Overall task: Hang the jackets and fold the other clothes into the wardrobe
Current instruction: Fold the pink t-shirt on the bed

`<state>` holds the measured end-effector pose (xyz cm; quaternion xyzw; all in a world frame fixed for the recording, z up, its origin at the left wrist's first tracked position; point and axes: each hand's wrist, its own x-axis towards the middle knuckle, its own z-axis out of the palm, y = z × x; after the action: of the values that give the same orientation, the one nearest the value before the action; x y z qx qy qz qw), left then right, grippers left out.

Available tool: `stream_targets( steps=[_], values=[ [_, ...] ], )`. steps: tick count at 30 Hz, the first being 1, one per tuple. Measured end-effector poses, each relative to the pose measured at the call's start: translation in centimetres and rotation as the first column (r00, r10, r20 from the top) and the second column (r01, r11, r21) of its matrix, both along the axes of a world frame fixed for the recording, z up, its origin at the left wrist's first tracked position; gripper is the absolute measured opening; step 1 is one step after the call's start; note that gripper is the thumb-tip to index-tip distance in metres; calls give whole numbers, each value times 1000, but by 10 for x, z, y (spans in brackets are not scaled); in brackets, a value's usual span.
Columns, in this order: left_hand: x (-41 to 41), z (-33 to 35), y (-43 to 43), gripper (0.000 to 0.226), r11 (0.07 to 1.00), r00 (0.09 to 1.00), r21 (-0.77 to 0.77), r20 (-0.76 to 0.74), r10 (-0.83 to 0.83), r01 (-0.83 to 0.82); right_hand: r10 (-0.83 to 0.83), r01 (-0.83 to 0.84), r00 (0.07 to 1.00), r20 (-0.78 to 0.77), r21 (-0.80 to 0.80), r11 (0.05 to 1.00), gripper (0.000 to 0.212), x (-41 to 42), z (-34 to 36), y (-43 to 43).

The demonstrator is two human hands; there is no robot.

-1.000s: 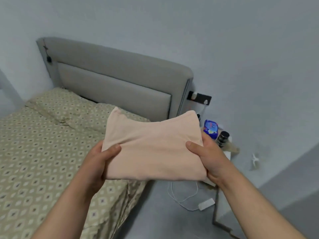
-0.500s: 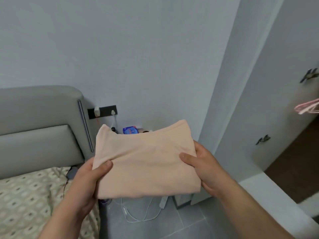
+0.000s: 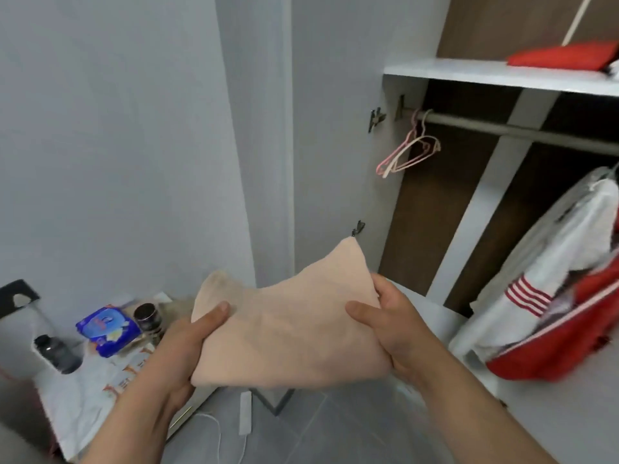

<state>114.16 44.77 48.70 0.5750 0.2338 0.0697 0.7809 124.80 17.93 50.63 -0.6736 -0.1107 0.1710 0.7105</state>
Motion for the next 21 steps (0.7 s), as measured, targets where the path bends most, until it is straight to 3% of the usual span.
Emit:
stream_targets(
  steps=[5, 9, 16, 18, 21],
  values=[
    [75, 13, -54, 42, 989, 990, 76, 56, -128, 123, -213, 214, 977, 18, -60, 975, 38, 28, 7, -66],
    [126, 31, -102, 29, 980, 976, 108, 125, -181, 168, -352, 349, 936, 2, -149, 925, 31, 58, 20, -117],
    [202, 85, -181, 28, 972, 936, 116, 269, -228, 203, -432, 461, 884, 179, -185, 868, 31, 117, 71, -189],
    [219, 102, -194, 29, 971, 921, 116, 307, -237, 212, -417, 464, 878, 235, -203, 862, 38, 130, 90, -201],
    [245, 129, -205, 31, 961, 891, 137, 363, -274, 239, -385, 469, 853, 352, -192, 862, 70, 147, 120, -216]
  ],
)
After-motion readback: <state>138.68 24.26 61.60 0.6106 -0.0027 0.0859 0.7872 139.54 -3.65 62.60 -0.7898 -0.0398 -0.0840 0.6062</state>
